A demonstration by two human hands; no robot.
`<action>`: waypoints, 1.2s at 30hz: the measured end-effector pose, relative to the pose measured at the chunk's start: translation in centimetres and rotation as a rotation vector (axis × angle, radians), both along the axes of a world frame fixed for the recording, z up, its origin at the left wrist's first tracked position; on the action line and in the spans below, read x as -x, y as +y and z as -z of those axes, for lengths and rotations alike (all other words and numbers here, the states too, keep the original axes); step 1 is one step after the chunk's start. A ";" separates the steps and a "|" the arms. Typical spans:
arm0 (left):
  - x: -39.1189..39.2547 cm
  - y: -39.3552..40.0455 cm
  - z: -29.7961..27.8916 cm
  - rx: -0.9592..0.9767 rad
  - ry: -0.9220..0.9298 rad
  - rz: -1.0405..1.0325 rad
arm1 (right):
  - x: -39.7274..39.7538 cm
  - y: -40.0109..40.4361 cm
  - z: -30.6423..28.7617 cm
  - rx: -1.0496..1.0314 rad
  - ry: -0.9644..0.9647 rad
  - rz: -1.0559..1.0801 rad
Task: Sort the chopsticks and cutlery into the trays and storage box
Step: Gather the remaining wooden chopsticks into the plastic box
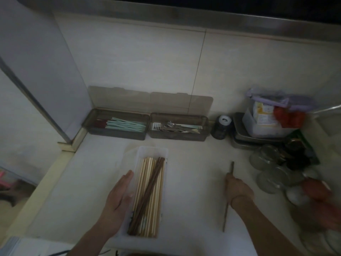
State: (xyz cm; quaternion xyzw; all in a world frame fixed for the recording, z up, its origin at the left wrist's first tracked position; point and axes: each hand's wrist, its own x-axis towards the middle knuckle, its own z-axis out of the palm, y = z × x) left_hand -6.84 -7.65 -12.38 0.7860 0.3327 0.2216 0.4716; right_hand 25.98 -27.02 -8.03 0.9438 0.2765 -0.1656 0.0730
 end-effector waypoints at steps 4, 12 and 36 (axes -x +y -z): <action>-0.1 0.0 0.0 -0.004 0.039 -0.008 | 3.0 3.4 -4.4 -0.679 0.047 0.023; 0.1 0.2 0.3 -0.082 0.140 0.029 | 14.8 12.1 -5.3 -0.779 0.097 -0.402; 2.4 4.3 -2.9 -0.364 0.445 0.256 | 18.1 11.1 1.4 -0.218 -0.019 -0.050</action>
